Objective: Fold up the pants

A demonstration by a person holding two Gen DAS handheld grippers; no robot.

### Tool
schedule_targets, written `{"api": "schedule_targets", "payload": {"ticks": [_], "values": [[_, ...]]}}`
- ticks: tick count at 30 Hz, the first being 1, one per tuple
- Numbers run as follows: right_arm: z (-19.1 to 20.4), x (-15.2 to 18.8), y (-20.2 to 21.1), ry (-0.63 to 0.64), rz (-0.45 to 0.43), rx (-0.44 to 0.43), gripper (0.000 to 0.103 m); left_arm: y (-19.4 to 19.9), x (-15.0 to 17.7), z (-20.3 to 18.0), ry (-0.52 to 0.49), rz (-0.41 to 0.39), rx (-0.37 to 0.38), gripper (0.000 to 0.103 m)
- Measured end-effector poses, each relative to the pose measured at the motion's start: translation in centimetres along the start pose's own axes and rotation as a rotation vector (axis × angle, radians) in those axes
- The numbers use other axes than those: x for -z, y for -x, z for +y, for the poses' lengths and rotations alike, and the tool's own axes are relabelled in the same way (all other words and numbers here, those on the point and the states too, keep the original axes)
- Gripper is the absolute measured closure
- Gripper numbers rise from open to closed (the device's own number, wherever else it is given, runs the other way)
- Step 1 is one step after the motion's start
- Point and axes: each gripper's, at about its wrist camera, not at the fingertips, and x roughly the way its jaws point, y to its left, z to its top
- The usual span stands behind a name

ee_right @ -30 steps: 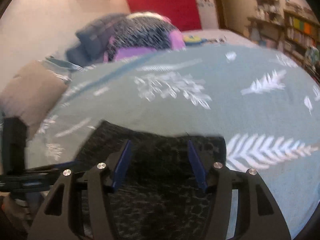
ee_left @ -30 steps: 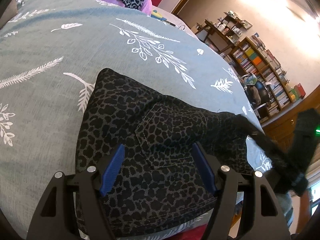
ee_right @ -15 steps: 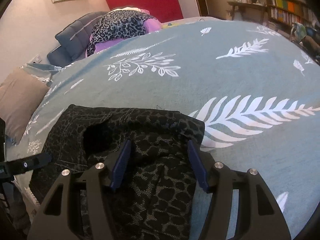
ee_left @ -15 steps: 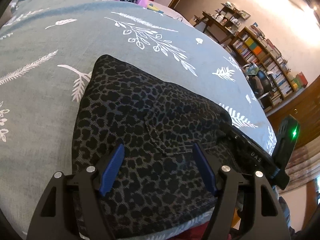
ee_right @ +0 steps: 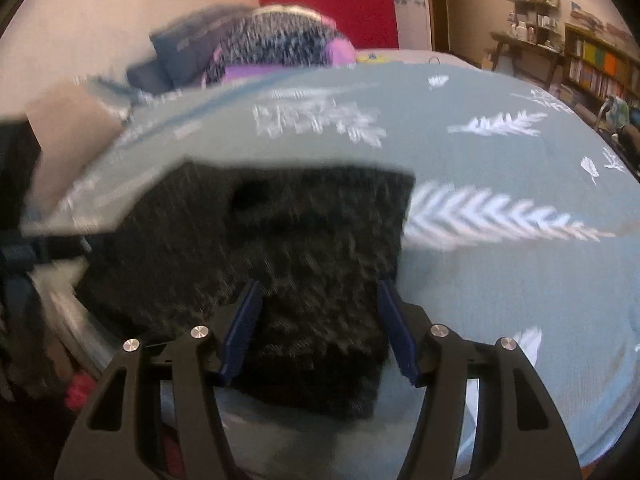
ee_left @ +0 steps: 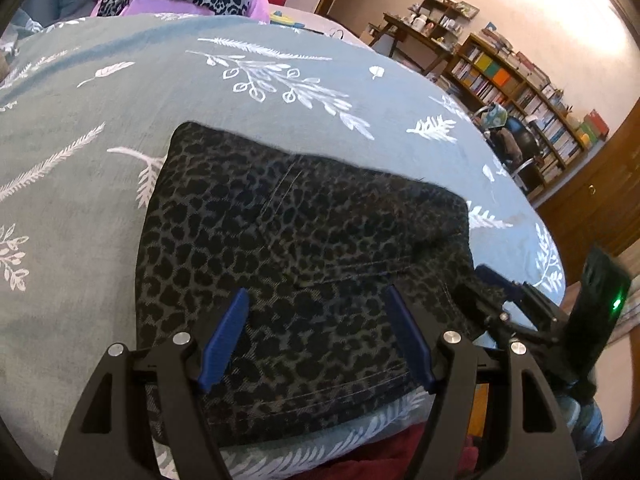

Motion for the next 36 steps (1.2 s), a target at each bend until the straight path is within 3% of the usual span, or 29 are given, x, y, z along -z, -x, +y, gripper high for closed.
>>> {"api": "schedule_targets", "payload": {"ticks": [5,12,21,25,31,36], "values": [[-1.1,2.4,-0.9,-0.080,0.017,-0.035,0.039,-0.9,1.2,0.6,-0.039,0.013,-0.028,0.032],[-1.4,2.4,-1.0,-0.108,0.018,-0.050,0.038,-0.6,1.5,-0.1,-0.104,-0.009,-0.066,0.032],[-3.5,-0.5,1.2,-0.249,-0.021,-0.105,0.038,2.0,-0.7,2.6,-0.005,-0.090,-0.096,0.022],[-4.6,-1.4,1.4,-0.272,-0.029,-0.036,0.038,2.0,-1.9,4.0,0.034,-0.099,-0.123,0.021],[-5.9,1.1,0.8,-0.312,0.020,-0.034,0.038,1.6,-2.3,6.2,0.106,-0.080,-0.116,0.021],[-6.9,2.6,0.1,-0.364,0.017,-0.078,0.030,1.2,-2.2,7.4,0.150,-0.060,-0.100,0.021]]}}
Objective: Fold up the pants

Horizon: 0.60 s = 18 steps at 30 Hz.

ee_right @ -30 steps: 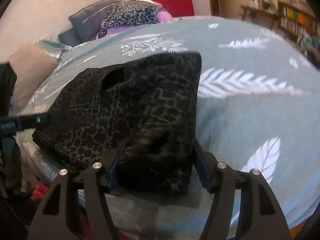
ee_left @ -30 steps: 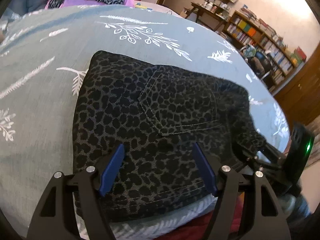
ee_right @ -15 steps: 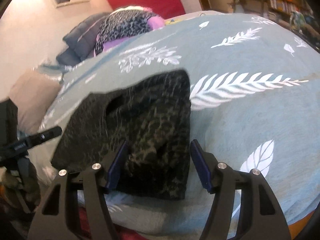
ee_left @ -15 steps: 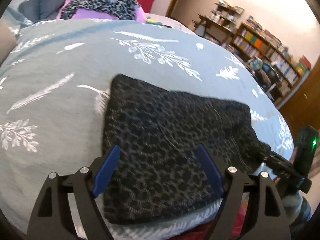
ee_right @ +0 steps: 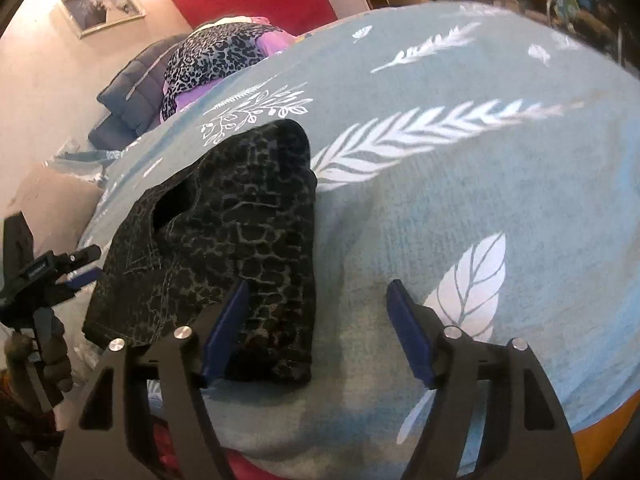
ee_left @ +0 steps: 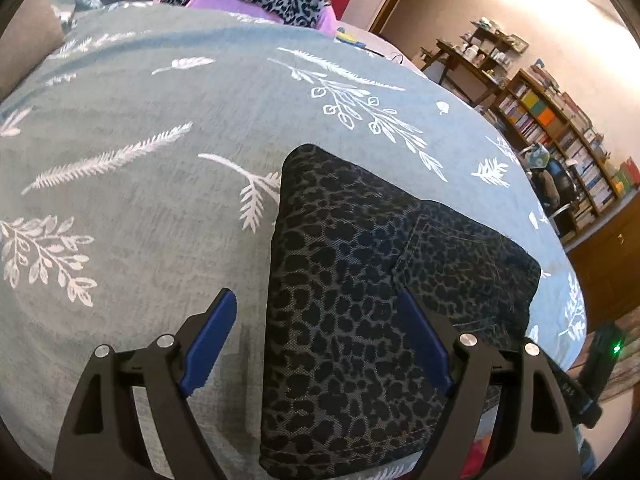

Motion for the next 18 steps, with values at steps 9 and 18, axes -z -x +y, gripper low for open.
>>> {"api": "schedule_targets", "payload": {"ticks": [9,18], "values": [[0.6,-2.8,1.1,-0.022,-0.014,-0.072,0.030,-0.3,-1.0,0.8,0.050,0.022,0.041,0.021],[1.1,-5.0,-1.8,-0.078,0.062,-0.140,0.029,-1.7,-1.8,0.5,0.042,0.060,0.060,0.021]]}}
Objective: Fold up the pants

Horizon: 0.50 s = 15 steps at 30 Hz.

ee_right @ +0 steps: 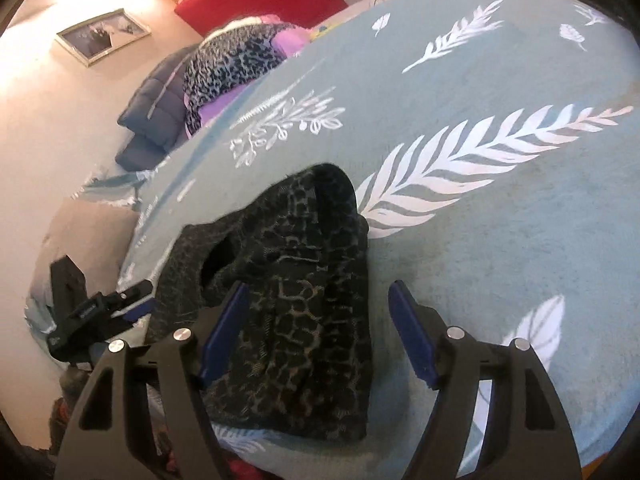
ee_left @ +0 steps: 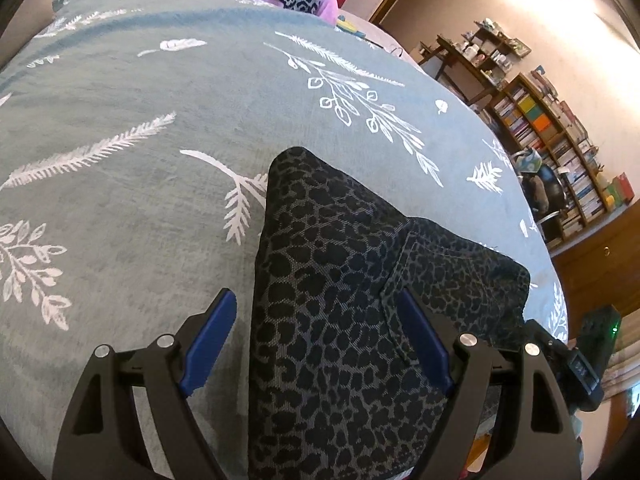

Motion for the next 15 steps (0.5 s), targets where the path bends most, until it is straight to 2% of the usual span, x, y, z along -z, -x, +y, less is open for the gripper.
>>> {"api": "schedule_targets", "payload": {"ticks": [3,10,15], "values": [[-0.3,-0.1,-1.1,-0.013,0.033,0.015,0.029,-0.7,-0.3,0.5,0.009,0.024,0.011,0.021],[-2.1,0.0,-1.8,-0.099,0.076,-0.064,0.028,-2.3,-0.6,1.8,0.056,0.081,0.042,0.021],[-2.4,-0.3,-2.0,-0.117,0.103,-0.085,0.026,-2.7,-0.6,1.7,0.038,0.094,0.039,0.021]]}}
